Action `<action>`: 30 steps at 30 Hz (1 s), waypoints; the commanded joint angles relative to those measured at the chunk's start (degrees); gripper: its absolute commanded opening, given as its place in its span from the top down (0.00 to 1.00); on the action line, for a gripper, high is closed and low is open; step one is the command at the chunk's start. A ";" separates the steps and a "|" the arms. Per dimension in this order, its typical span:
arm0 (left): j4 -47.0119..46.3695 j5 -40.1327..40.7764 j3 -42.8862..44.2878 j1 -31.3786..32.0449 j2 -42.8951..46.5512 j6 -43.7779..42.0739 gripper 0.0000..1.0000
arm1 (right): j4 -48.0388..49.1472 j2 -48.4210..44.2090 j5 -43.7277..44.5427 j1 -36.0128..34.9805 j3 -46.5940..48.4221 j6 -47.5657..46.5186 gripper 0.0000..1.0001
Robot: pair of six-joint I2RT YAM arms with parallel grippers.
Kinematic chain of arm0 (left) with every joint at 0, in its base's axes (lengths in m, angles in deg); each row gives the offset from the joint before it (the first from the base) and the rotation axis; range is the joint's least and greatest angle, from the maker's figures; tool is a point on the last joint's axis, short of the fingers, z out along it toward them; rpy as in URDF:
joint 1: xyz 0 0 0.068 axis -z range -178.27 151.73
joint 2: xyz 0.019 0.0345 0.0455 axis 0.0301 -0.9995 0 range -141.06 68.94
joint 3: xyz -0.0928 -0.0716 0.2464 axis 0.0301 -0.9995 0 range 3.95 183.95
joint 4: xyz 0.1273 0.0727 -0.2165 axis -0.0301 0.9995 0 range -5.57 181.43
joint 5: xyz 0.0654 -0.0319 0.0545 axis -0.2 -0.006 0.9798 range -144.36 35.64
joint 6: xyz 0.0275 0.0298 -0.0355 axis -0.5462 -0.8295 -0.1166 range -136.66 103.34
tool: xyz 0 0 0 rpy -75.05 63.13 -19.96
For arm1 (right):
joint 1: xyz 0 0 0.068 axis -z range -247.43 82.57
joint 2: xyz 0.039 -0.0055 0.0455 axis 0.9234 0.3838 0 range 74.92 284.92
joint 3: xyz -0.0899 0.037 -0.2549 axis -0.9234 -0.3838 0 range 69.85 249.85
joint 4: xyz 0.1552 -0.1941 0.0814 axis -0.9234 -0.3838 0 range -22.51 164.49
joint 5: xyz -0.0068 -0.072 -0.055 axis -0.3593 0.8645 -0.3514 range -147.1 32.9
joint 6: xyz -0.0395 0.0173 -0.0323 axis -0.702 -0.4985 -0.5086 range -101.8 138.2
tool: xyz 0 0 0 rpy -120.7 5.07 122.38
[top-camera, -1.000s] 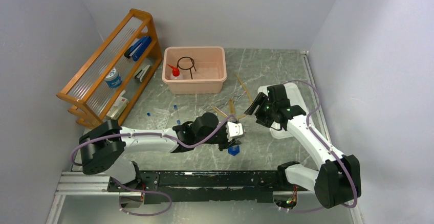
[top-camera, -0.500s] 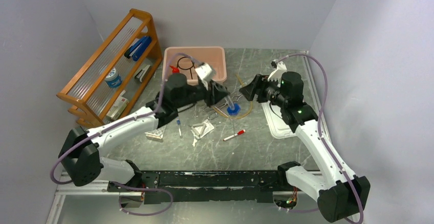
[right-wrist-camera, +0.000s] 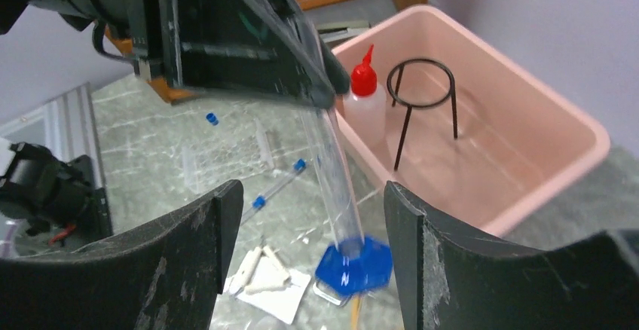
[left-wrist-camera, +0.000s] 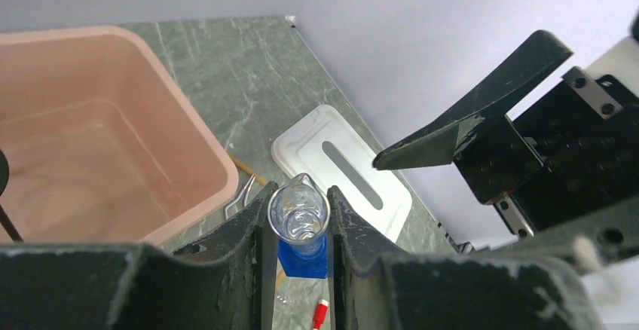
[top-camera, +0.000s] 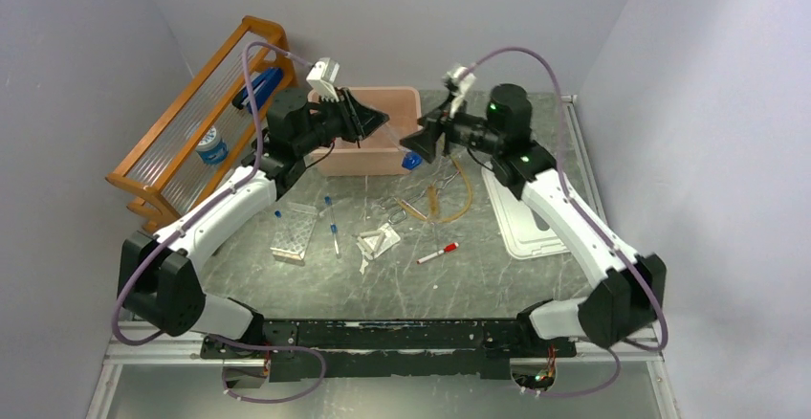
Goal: Organize the chemistry lab equipment
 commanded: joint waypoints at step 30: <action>-0.83 -5.78 2.47 -8.67 -3.31 12.83 0.84 | -24.21 32.23 -5.42 -6.61 35.23 -24.71 0.61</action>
